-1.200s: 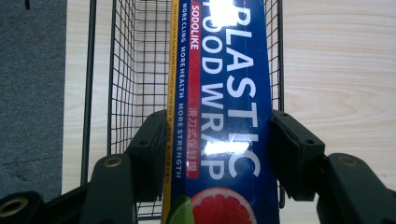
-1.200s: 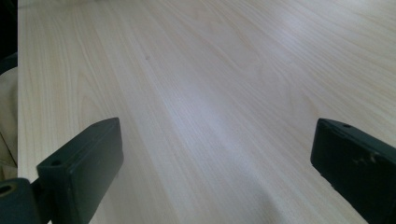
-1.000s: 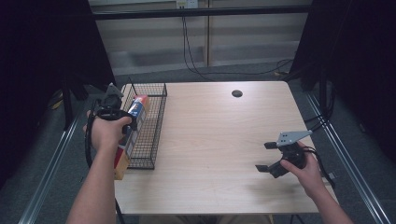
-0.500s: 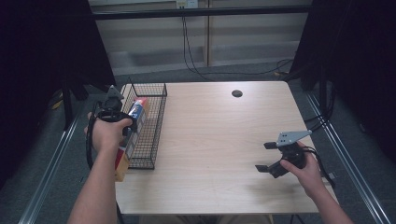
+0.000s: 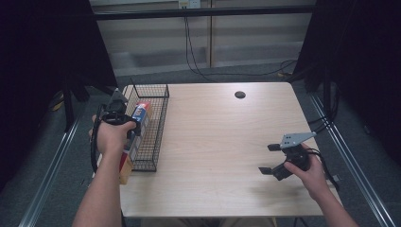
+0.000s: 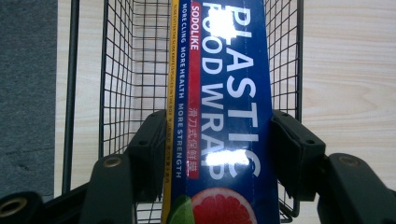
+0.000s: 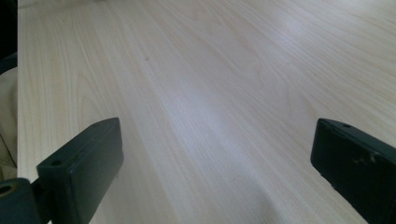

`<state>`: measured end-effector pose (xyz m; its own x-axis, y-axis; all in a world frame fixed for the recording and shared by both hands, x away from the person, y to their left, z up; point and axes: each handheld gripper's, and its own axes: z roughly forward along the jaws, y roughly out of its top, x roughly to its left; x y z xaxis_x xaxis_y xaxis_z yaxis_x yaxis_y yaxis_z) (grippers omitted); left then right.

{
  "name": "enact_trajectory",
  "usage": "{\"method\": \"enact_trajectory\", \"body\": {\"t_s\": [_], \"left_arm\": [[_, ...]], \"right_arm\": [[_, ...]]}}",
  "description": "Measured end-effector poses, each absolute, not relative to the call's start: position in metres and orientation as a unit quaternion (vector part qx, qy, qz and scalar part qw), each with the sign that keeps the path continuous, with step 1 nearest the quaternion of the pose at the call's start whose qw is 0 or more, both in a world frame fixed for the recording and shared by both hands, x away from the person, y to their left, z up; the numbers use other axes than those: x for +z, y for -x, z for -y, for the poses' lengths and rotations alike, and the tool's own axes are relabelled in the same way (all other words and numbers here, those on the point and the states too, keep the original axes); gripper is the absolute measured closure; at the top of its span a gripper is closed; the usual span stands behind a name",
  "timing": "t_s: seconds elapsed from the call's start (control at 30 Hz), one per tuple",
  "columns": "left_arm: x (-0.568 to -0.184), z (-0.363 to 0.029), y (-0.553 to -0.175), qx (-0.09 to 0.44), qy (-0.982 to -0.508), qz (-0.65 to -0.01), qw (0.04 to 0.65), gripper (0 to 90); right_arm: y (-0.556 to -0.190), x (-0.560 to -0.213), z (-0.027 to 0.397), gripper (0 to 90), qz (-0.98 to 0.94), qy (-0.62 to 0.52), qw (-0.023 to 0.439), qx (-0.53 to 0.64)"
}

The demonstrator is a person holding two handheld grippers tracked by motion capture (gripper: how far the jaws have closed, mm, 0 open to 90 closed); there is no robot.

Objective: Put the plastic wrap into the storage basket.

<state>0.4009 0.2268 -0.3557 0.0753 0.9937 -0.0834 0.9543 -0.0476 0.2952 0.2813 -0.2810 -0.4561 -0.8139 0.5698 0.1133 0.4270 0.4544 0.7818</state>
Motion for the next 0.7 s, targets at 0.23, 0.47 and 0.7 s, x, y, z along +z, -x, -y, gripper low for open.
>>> {"method": "enact_trajectory", "body": {"t_s": [0.23, 0.47, 0.7], "left_arm": [[-0.3591, -0.2271, -0.4027, 0.063, -0.719, -0.679, 0.133, 42.9], [-0.3609, -0.2294, -0.405, 0.066, -0.719, -0.678, 0.137, 42.7], [-0.364, -0.2308, -0.4069, 0.065, -0.72, -0.679, 0.127, 42.6]], "right_arm": [[-0.2813, -0.4564, 0.2807, 2.3, -0.85, -0.294, 0.081, 0.429], [-0.2816, -0.457, 0.2802, 2.3, -0.851, -0.292, 0.08, 0.429], [-0.2814, -0.4572, 0.28, 2.3, -0.85, -0.293, 0.081, 0.429]]}}
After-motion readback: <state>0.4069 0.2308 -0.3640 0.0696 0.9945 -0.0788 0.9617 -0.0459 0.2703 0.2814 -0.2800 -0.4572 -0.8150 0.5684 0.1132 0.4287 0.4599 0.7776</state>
